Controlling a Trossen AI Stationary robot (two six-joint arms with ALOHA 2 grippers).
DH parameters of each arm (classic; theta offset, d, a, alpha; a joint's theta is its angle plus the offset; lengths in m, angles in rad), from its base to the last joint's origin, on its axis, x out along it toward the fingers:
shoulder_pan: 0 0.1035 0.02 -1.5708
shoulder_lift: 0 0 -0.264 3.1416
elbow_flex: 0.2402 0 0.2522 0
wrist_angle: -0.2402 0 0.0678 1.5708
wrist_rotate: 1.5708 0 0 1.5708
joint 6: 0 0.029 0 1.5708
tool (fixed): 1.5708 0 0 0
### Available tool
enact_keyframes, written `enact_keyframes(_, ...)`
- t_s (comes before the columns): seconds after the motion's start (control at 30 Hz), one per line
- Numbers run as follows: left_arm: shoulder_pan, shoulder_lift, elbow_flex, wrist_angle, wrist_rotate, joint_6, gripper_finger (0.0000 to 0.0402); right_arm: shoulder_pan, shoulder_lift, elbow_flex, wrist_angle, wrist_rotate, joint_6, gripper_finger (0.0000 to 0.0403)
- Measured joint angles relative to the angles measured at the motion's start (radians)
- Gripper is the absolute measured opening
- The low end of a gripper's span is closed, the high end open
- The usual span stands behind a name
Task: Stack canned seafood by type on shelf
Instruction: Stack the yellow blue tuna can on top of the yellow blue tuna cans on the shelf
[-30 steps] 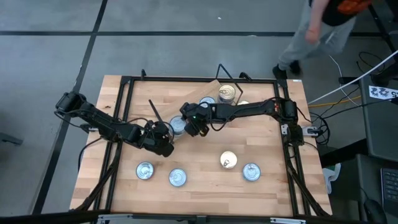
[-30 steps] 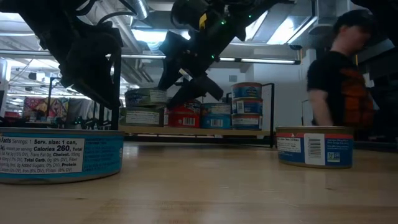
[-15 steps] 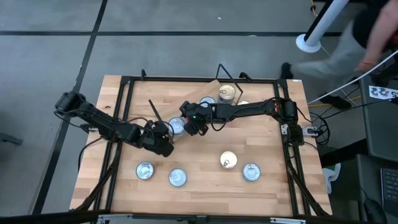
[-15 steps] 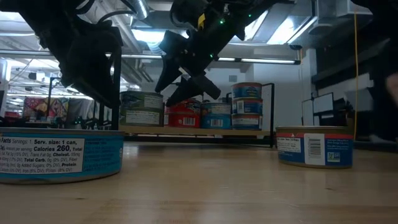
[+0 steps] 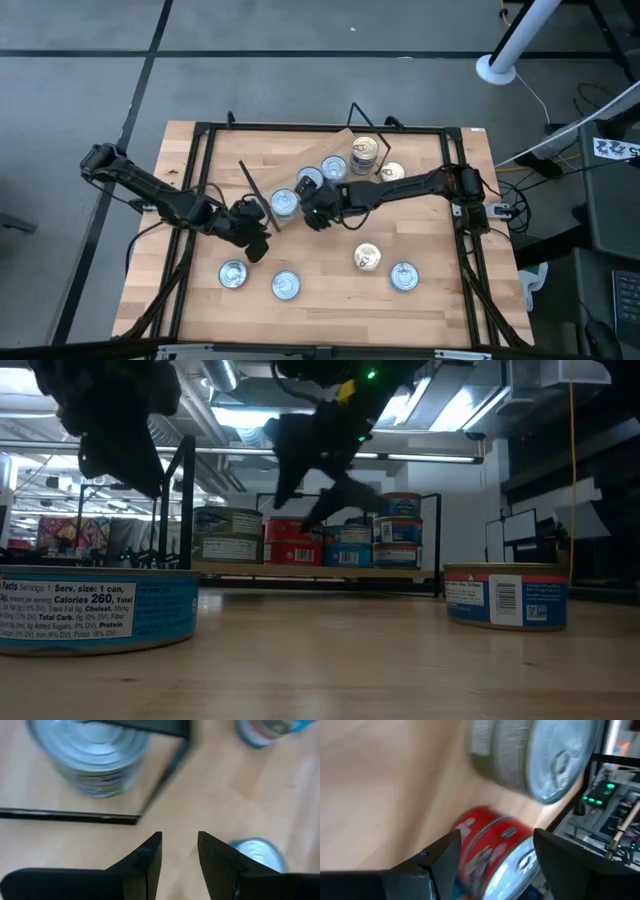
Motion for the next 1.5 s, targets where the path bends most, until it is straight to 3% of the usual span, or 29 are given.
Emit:
enact_keyframes(0.13,-0.041,-0.006,0.0,0.065,0.001,0.001,0.012,0.028,-0.029,0.0,-0.061,0.005,0.024,0.025)
enact_keyframes(0.33,-0.116,0.017,0.0,0.396,0.0,0.087,0.012,0.051,-0.064,0.0,-0.078,-0.001,0.148,0.025)
enact_keyframes(0.5,-0.176,0.1,0.001,0.648,-0.003,0.149,0.012,0.057,-0.065,0.0,-0.101,-0.005,0.269,0.025)
enact_keyframes(0.6,-0.209,0.176,0.026,0.685,-0.001,0.133,0.012,0.07,-0.065,0.0,-0.143,-0.021,0.389,0.025)
enact_keyframes(0.9,-0.271,0.412,0.225,0.613,0.06,0.166,0.012,0.151,-0.065,0.0,-0.303,-0.134,0.558,0.025)
enact_keyframes(1.2,-0.307,0.588,0.491,0.081,0.078,0.212,0.0109,0.22,-0.065,0.0,-0.333,-0.139,0.579,0.025)
enact_keyframes(1.5,-0.318,0.68,0.512,0.015,0.079,0.221,0.0067,0.226,-0.065,0.0,-0.33,-0.185,0.602,0.025)
